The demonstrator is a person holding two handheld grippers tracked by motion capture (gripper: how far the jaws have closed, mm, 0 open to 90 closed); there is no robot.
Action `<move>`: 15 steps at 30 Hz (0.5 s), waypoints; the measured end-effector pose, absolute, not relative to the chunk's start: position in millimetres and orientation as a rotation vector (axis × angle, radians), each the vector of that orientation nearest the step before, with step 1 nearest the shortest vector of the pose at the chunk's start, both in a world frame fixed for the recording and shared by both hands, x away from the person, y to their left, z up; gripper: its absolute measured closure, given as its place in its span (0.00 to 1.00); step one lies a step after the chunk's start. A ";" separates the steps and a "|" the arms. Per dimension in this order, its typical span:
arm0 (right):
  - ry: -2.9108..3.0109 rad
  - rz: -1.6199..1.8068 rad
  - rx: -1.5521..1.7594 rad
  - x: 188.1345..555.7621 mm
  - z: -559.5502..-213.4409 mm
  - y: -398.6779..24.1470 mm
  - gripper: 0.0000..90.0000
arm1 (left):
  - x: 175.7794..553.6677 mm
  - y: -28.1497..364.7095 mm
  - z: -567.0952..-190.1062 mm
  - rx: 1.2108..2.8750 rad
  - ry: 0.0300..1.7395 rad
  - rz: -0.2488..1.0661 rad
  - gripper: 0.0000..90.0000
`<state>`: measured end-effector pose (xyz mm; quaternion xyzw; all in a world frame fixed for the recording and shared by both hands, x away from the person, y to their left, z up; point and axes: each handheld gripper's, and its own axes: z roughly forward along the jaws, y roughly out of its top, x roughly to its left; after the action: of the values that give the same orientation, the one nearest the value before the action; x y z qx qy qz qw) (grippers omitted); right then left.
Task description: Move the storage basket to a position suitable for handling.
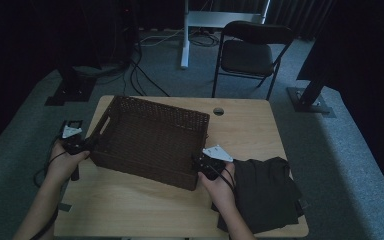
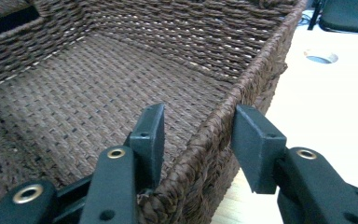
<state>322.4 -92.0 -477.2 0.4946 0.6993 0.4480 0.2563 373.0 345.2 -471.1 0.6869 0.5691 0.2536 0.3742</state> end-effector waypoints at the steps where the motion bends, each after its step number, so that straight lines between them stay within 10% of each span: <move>1: 1.898 1.207 1.340 323.0 -477.0 -92.0 0.62 | 371.6 344.3 -471.0 1.764 1.459 0.656 0.85; 15: 1.897 1.154 1.334 331.9 -475.2 -96.5 0.68 | 353.1 338.0 -470.9 1.754 1.465 0.656 0.84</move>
<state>331.9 -96.5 -475.2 0.4957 0.7046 0.4286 0.2722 353.1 338.0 -470.9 0.6846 0.5718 0.2560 0.3727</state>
